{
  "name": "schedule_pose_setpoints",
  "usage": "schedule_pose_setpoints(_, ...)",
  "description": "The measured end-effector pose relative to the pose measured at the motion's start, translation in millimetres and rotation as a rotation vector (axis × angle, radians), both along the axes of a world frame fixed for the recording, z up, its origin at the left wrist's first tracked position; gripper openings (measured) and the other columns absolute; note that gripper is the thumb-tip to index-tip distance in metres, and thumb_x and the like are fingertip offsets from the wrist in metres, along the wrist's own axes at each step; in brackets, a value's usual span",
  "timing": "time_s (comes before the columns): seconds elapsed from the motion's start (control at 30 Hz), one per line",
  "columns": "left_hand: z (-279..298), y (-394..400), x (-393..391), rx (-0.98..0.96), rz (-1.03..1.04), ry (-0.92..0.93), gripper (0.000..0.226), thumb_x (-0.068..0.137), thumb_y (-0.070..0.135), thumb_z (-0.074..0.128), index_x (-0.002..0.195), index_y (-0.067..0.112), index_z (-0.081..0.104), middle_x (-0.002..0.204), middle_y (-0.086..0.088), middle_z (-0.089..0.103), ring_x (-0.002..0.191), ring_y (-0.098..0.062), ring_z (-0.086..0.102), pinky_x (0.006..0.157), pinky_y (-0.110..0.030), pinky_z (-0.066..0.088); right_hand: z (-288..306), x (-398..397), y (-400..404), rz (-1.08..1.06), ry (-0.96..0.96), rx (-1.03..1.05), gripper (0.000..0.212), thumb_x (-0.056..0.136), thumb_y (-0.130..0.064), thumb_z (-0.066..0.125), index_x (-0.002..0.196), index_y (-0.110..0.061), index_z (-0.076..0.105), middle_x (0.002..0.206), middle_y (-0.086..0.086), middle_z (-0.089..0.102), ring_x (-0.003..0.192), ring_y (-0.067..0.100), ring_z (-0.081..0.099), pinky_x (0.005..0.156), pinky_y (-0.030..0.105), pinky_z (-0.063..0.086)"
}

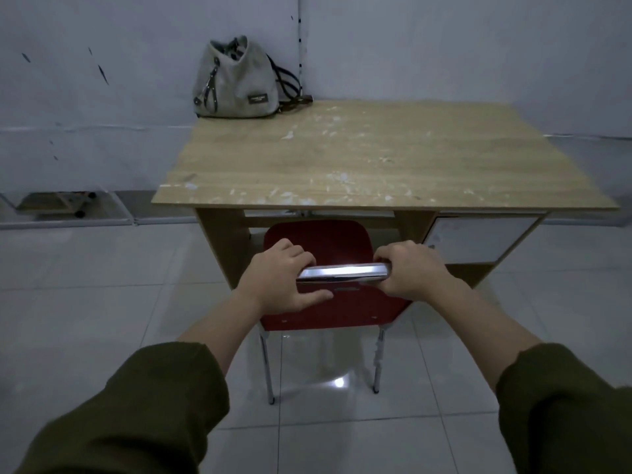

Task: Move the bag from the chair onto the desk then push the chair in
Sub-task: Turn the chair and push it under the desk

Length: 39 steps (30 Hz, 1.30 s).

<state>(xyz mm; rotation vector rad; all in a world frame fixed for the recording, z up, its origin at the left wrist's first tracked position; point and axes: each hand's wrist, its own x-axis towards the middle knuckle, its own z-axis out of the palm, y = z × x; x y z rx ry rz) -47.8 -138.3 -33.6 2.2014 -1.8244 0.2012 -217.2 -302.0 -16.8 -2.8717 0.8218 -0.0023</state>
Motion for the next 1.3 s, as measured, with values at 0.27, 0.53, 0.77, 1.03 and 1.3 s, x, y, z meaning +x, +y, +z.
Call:
schedule_pose_setpoints(0.27, 0.4, -27.9, 44.0, 0.162, 0.181, -0.156, 0.056, 0.074, 0.051, 0.064, 0.113, 0.013, 0.053, 0.112, -0.008, 0.062, 0.111, -0.028, 0.051, 0.088, -0.042, 0.039, -13.4, 44.2, -16.3, 0.048, -0.165, -0.082, 0.054, 0.075, -0.063, 0.058, 0.105, -0.018, 0.058, 0.099, 0.004, 0.067, 0.091, 0.028, 0.061, 0.068, 0.035, 0.047)
schedule_pose_setpoints(0.53, -37.0, -39.7, 64.1, -0.297, 0.057, -0.455, 0.056, 0.068, 0.01, 0.07, 0.12, 0.02, 0.052, 0.097, 0.0, 0.07, 0.08, -0.022, 0.063, 0.068, -0.034, 0.04, -44.6, 65.4, -29.4, 0.258, -0.408, -0.672, 0.046, 0.072, -0.037, 0.07, 0.109, -0.013, 0.057, 0.08, 0.005, 0.068, 0.063, 0.025, 0.06, 0.053, 0.03, 0.042)
schedule_pose_setpoints(0.77, -44.2, -57.4, 85.1, -0.396, 0.051, -0.474, 0.05, 0.07, 0.019, 0.075, 0.115, 0.027, 0.057, 0.088, 0.008, 0.072, 0.069, -0.014, 0.051, 0.06, -0.03, 0.035, -49.6, 83.8, -53.9, 0.315, -0.541, -0.74, 0.026, 0.075, -0.031, 0.071, 0.089, -0.013, 0.059, 0.063, 0.002, 0.059, 0.05, 0.021, 0.051, 0.044, 0.029, 0.036)
schedule_pose_setpoints(1.03, -39.5, -106.8, 128.7, -0.341, 0.156, -0.451, 0.047, 0.064, 0.015, 0.078, 0.105, 0.029, 0.058, 0.083, 0.009, 0.07, 0.066, -0.016, 0.05, 0.06, -0.03, 0.03, -50.1, 136.1, -99.0, 0.266, -0.522, -0.772, 0.026, 0.069, -0.026, 0.074, 0.086, -0.013, 0.059, 0.064, 0.002, 0.06, 0.05, 0.022, 0.051, 0.045, 0.028, 0.034)
schedule_pose_setpoints(1.3, -36.5, -125.5, 151.6, -0.333, 0.19, -0.514, 0.043, 0.064, 0.004, 0.071, 0.098, 0.025, 0.056, 0.078, 0.004, 0.068, 0.059, -0.02, 0.054, 0.061, -0.029, 0.025, -52.0, 160.9, -119.4, 0.307, -0.565, -0.757, 0.025, 0.075, -0.032, 0.069, 0.085, -0.013, 0.058, 0.065, 0.002, 0.061, 0.051, 0.022, 0.052, 0.044, 0.029, 0.036)
